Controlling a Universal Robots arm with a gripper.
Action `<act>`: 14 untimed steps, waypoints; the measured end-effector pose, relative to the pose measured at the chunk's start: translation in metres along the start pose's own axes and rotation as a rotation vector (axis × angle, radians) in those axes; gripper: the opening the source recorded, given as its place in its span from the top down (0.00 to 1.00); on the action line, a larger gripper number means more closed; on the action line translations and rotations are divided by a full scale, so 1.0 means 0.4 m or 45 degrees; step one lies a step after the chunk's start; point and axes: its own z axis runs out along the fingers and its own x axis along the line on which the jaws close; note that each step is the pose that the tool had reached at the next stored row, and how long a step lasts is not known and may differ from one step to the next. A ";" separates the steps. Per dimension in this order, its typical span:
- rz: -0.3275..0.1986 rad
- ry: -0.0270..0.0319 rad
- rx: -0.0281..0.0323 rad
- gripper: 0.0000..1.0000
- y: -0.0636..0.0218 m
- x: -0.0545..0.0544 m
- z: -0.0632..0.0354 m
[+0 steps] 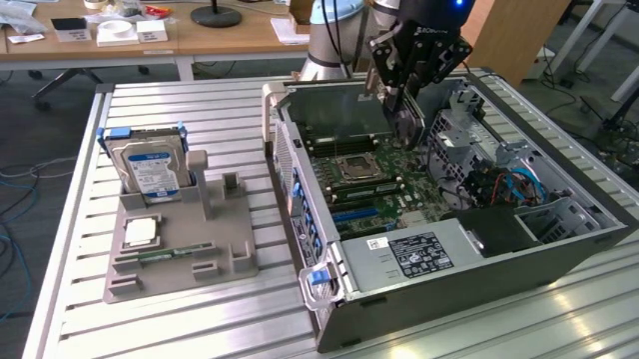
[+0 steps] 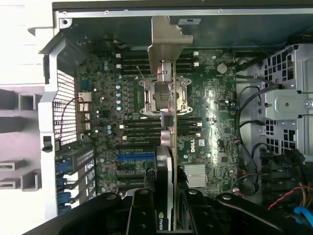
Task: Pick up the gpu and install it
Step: 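Pick up the gpu and move the gpu toward the slot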
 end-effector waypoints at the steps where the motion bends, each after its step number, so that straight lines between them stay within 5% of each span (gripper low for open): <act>1: 0.000 0.0000 0.0000 0.73 0.000 -0.006 0.000; 14: 0.000 0.0000 0.0000 0.73 0.004 -0.074 0.002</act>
